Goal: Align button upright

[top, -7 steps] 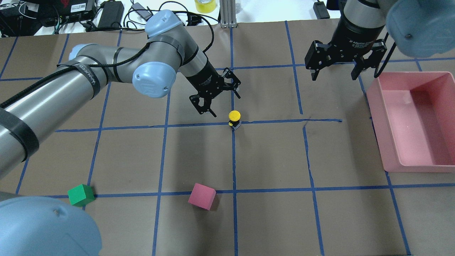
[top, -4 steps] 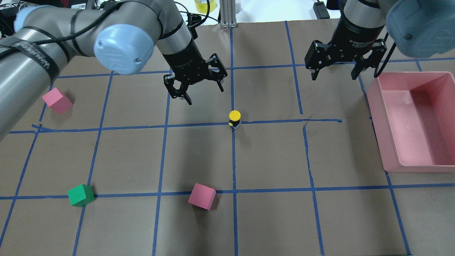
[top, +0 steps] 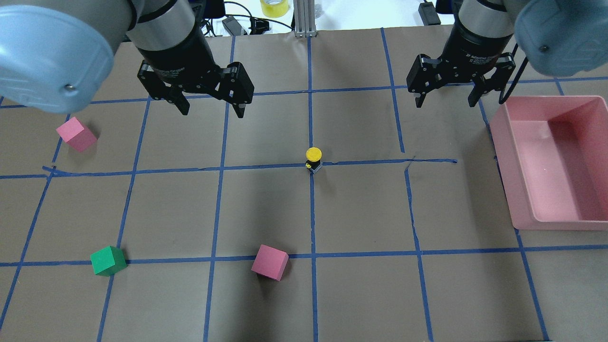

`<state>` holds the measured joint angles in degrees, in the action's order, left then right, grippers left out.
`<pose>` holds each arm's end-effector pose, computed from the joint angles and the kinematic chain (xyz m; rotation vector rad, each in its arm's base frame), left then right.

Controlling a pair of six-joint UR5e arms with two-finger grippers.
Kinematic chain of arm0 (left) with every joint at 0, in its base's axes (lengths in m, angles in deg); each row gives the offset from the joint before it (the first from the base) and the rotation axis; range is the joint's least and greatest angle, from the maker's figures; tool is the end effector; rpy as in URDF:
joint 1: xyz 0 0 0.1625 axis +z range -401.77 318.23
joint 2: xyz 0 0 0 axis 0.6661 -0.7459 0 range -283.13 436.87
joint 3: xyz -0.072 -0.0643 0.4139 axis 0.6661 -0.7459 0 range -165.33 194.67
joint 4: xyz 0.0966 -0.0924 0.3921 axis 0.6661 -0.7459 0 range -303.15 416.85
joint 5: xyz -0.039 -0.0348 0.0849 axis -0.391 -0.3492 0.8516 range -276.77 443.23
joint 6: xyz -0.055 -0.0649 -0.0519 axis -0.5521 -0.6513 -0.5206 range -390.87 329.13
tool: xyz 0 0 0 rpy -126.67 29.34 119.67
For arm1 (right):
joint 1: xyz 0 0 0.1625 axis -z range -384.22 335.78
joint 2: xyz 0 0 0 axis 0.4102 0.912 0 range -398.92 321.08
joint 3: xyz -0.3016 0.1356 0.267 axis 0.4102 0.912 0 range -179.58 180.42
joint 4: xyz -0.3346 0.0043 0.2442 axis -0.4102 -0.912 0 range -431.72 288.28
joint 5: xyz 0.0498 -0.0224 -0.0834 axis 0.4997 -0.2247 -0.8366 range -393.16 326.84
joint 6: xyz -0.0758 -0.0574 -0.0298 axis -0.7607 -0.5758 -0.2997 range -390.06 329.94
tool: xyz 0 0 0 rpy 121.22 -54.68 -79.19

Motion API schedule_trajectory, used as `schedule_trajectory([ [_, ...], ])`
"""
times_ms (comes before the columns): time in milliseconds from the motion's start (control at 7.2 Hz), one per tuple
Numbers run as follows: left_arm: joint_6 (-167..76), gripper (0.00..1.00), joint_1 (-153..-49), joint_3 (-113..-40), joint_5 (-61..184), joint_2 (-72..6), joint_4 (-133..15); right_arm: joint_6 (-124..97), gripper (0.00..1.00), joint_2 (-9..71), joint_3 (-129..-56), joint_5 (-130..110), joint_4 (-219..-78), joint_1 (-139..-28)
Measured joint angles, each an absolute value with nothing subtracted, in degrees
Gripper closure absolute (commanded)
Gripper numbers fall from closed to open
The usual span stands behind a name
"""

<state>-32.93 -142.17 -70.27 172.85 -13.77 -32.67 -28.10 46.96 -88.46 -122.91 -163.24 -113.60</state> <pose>-0.2226 -0.4712 0.5270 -0.2276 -3.1148 0.1318 0.1282 -0.5207 0.4638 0.0705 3.1365 0.0407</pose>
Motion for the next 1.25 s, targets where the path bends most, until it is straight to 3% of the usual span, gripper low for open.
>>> schedule_trajectory([
  [556, -30.5, 0.0, -137.1, -74.6, 174.7, -12.9, -27.0, -28.1, 0.0, 46.9, -88.5, -122.9, -163.1, -113.6],
  [1250, -31.0, 0.0, -133.0, -73.3, 174.9, -11.7, -34.3, -28.1, 0.0, 46.9, -88.5, -123.2, -163.1, -113.7],
])
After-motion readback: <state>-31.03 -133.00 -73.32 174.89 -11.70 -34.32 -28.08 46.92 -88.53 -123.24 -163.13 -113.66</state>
